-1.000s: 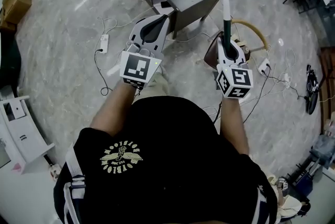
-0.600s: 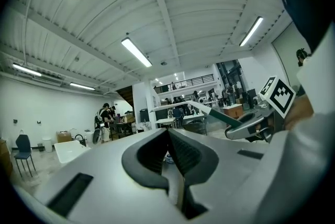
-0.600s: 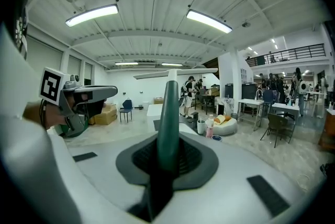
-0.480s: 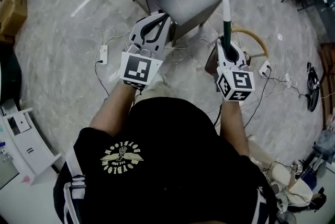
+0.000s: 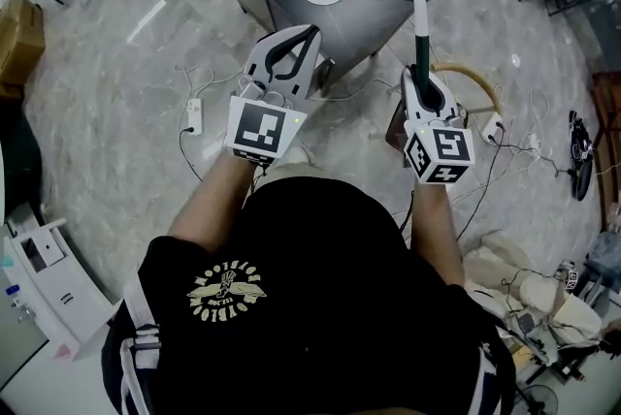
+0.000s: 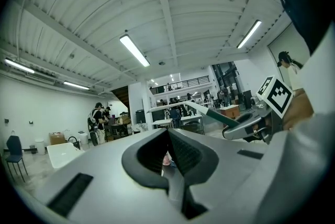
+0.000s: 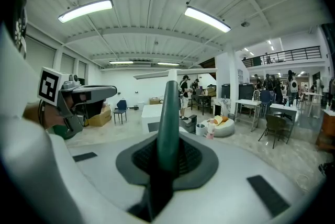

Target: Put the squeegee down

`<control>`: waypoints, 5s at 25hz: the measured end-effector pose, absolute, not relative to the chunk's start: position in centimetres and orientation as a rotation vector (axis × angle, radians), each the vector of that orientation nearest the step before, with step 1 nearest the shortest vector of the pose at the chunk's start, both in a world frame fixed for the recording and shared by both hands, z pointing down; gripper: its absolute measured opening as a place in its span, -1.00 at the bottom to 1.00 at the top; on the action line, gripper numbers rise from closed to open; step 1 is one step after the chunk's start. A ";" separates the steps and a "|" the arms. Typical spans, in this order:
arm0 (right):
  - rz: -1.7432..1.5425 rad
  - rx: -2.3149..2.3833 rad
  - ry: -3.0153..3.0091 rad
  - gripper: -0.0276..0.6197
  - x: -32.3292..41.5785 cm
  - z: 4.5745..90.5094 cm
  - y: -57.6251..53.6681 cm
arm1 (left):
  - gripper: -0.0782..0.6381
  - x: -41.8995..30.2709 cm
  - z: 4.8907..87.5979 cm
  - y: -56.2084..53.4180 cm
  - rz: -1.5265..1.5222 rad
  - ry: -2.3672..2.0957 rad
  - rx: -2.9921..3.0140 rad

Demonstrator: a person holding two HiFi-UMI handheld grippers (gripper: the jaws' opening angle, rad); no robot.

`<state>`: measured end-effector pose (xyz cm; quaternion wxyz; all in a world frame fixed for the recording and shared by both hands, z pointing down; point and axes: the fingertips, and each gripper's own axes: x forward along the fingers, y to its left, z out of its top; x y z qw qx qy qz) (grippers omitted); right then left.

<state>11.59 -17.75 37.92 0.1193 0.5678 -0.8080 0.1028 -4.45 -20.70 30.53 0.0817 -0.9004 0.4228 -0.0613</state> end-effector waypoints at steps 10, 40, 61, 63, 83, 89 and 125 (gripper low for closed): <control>0.321 1.709 -2.320 -0.73 10.1 38.4 -21.3 | -0.72 -6.2 30.9 -25.2 -0.166 1.218 -2.704; 0.610 1.596 -2.219 -0.73 15.2 52.9 -38.4 | -0.72 -0.3 36.3 -41.9 -0.308 1.238 -2.733; 0.875 1.449 -1.942 -0.73 16.0 70.5 -40.6 | -0.72 -0.4 39.9 -44.8 -0.377 1.289 -2.758; 0.899 1.443 -1.912 -0.73 16.0 71.8 -40.7 | -0.71 -0.5 40.0 -44.8 -0.385 1.290 -2.757; 1.078 1.439 -1.784 -0.71 15.3 76.5 -42.1 | -0.71 -0.4 40.8 -46.4 -0.423 1.302 -2.748; 1.128 1.290 -1.864 -0.19 13.6 75.5 -41.2 | -0.72 0.9 40.5 -46.9 -0.412 1.271 -2.758; 0.070 1.492 -2.563 -0.83 20.5 36.0 -50.2 | -0.72 6.5 32.8 -51.2 -0.295 1.367 -2.652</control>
